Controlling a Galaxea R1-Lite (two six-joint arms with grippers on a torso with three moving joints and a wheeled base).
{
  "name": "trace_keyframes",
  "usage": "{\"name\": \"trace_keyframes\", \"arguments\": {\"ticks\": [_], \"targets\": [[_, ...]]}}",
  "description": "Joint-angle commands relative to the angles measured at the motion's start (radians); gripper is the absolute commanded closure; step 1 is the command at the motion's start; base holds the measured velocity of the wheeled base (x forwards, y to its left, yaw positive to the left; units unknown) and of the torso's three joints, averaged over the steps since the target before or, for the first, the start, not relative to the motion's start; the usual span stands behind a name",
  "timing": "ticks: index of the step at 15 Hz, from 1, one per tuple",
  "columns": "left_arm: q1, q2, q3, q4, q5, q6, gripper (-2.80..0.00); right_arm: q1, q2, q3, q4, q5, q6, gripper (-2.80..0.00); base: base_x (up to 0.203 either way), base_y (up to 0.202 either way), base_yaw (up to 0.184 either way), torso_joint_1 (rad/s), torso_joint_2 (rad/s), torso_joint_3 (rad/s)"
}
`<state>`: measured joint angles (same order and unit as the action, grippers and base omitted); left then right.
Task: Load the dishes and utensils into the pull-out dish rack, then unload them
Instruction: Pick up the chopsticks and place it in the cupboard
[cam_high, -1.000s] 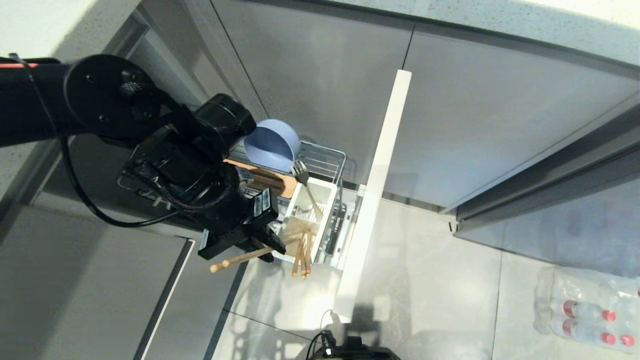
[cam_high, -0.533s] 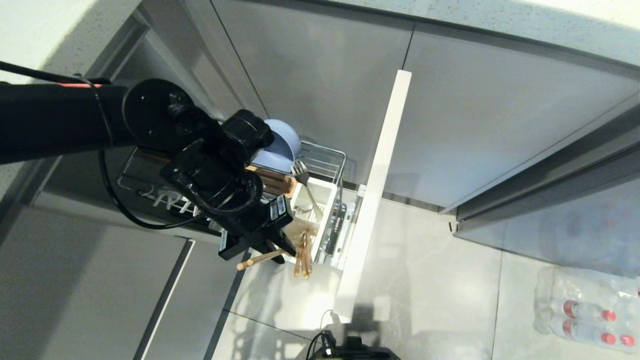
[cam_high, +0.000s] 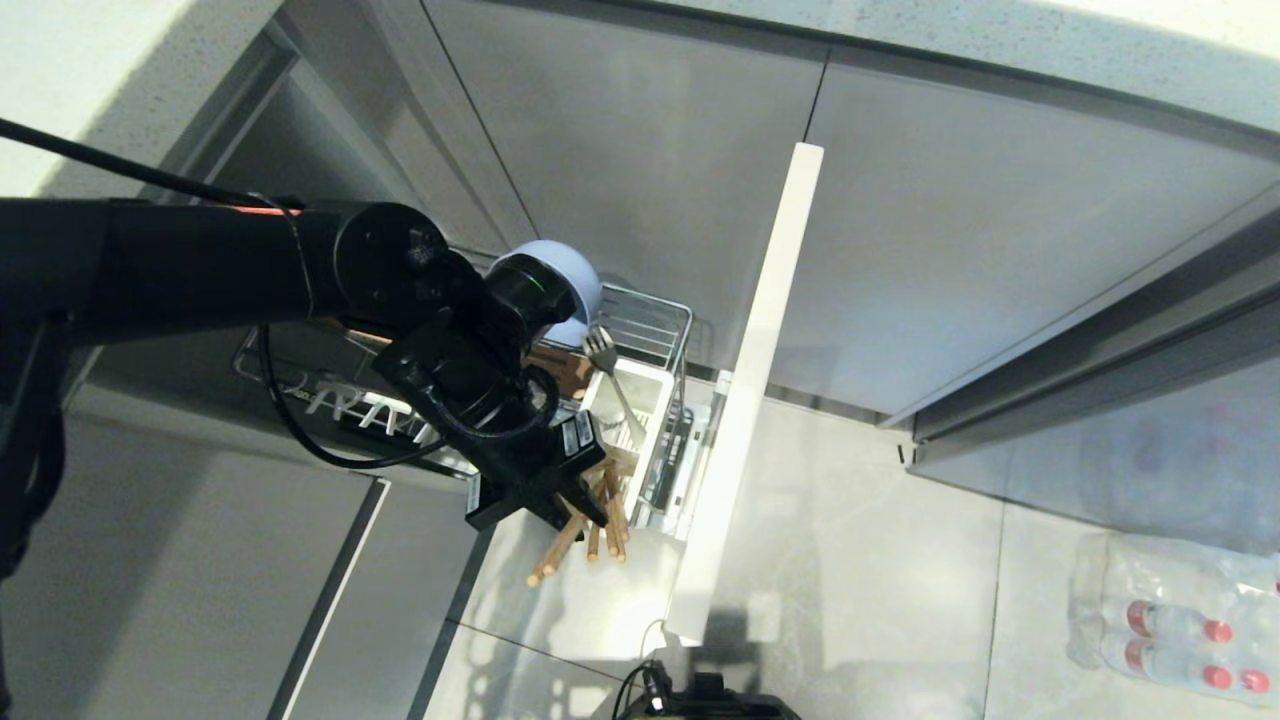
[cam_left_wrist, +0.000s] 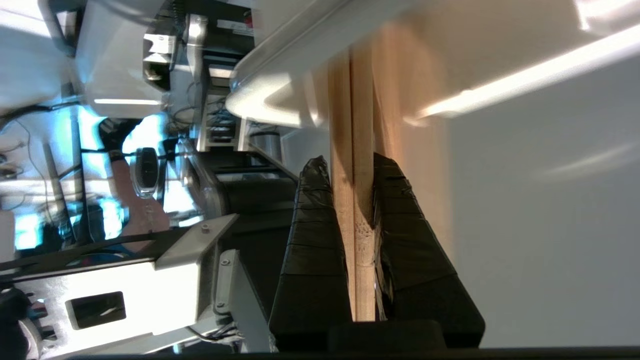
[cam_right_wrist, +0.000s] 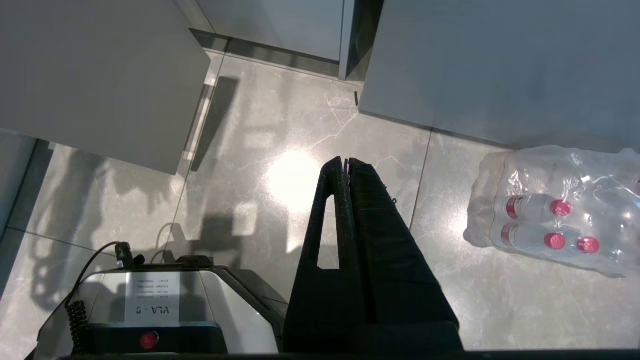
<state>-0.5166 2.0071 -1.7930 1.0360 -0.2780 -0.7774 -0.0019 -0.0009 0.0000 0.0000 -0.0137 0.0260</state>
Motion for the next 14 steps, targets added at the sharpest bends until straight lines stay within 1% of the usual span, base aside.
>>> {"name": "trace_keyframes", "arguments": {"ticks": [1,12,13,14], "targets": [[0.002,0.019,-0.003,0.007,-0.001,-0.005,0.0,0.0,0.001,0.0,0.0,0.0,0.0,0.0,0.0,0.0,0.0,0.0,0.0,0.0],[0.006,0.028,-0.011,0.009,-0.001,-0.004,0.0,0.0,0.001,0.0,0.0,0.0,0.0,0.0,0.0,0.0,0.0,0.0,0.0,0.0],[0.006,0.027,-0.011,0.009,-0.001,-0.003,-1.59,0.0,0.001,0.0,0.0,0.0,0.0,0.0,0.0,0.0,0.0,0.0,0.0,0.0],[0.006,0.027,-0.013,0.009,-0.001,-0.005,-2.8,0.0,0.001,0.0,0.0,0.0,0.001,0.0,0.0,0.0,0.0,0.0,0.0,0.0]]}}
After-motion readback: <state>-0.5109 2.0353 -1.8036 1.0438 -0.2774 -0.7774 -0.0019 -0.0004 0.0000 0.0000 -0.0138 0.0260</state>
